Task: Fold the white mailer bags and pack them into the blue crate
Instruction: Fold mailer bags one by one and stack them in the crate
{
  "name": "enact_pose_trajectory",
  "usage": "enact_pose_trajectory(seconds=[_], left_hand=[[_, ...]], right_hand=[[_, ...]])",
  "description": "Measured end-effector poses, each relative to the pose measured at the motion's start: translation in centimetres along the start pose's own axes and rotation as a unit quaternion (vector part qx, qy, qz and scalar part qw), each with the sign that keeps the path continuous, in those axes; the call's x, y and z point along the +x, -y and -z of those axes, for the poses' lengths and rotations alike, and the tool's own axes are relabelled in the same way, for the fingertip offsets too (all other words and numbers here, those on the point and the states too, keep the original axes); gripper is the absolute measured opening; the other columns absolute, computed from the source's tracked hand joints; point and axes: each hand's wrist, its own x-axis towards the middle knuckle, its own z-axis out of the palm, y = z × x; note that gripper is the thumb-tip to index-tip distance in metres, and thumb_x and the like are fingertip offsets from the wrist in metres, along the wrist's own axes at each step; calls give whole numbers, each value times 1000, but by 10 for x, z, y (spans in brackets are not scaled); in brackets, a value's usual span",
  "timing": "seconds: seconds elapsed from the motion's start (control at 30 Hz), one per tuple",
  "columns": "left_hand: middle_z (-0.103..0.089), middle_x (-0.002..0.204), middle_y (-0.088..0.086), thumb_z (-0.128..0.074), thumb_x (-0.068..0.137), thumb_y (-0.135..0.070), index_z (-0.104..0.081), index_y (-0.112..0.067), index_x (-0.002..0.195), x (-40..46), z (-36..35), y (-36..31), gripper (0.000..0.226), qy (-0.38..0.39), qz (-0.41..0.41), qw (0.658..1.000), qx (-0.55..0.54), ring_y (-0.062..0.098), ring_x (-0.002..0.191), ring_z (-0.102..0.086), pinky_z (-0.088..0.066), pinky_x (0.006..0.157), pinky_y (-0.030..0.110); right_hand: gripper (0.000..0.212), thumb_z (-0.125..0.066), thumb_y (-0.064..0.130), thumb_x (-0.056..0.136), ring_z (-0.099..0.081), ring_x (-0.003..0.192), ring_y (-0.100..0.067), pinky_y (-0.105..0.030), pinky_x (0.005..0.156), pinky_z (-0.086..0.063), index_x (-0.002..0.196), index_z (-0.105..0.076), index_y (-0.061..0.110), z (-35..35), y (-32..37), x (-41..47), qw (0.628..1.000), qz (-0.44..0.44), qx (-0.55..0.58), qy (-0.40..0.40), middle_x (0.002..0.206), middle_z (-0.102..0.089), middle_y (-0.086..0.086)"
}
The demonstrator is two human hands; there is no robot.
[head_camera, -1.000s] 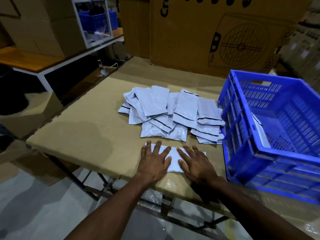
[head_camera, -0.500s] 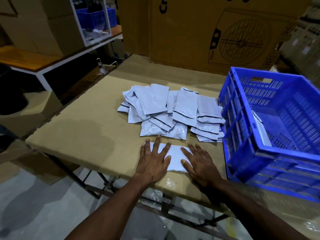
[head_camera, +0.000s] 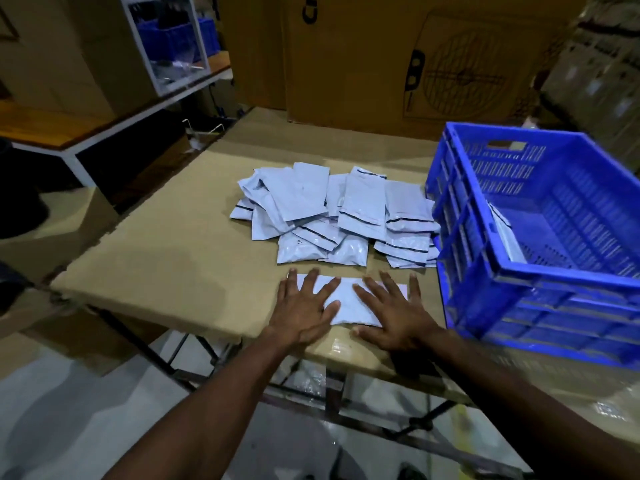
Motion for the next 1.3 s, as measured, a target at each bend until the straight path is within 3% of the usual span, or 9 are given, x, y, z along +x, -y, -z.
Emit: enact_pose_trajectory(seconds=[0.17,0.27,0.37,0.53,0.63,0.7,0.93,1.13,1.3], left_hand=[[15,168,-6,-5,87,-77,5,-43,158,-7,6,5,80,-23,-31,998,-50,30,155,10,1,123,53],[0,170,-2,-21,88,-80,-12,-31,161,-16,5,20,88,-81,-87,993,-12,23,156,-2,-9,120,56],[-33,162,5,-41,93,-48,-39,-29,153,-17,5,33,62,-117,-74,990,19,33,149,-30,-33,109,62],[-30,163,1,-53,96,-20,-34,-36,155,-18,3,34,64,-89,-14,995,-32,28,151,-24,-21,114,58],[-40,158,3,-49,91,-19,-43,-33,152,-23,0,37,63,-107,-37,989,-92,30,146,-33,-26,109,64],[-46,154,1,-39,92,-30,-48,-31,149,-24,1,38,58,-134,-46,982,-127,30,143,-40,-31,105,66],[4,169,-5,-31,100,-50,19,-34,157,-29,-4,30,77,-237,42,953,-184,21,155,-14,-24,117,61],[24,166,0,-20,104,-56,21,-29,157,-33,-1,23,73,-227,74,962,-135,23,155,-9,-21,114,69],[23,166,0,-11,95,-68,21,-39,156,-29,-3,25,75,-175,75,977,-94,26,154,-10,-15,114,71]], right_hand=[[97,14,79,79,-19,150,-27,-45,121,-17,158,-11,29,7,3,0,999,46,8,-6,166,-13,-4],[69,-11,63,99,-31,145,-25,-37,113,-31,158,-17,27,19,5,0,998,45,17,-32,164,-21,-4],[56,-28,47,105,-32,145,-24,-39,108,-37,157,-12,33,26,7,-2,996,54,35,-56,166,-14,4],[67,-47,18,97,-3,153,-34,-67,112,-17,156,-21,35,6,13,-5,955,245,-144,-84,166,-11,11],[43,-43,25,98,-23,148,-40,-73,105,-29,140,-54,28,4,10,-2,934,283,-192,-101,150,-47,10],[39,-40,28,98,-42,139,-38,-60,95,-48,129,-63,27,8,8,2,933,283,-192,-114,139,-59,11],[31,-57,26,96,-60,100,-32,-40,62,-56,127,-57,31,36,16,8,951,230,-108,-178,152,-42,17],[45,-45,25,87,-66,103,-19,-31,71,-54,129,-62,25,66,20,-3,960,215,47,-172,158,-34,11],[58,-31,32,86,-40,139,-35,-49,103,-43,139,-51,24,68,10,17,981,141,-101,-86,157,-37,-3]])
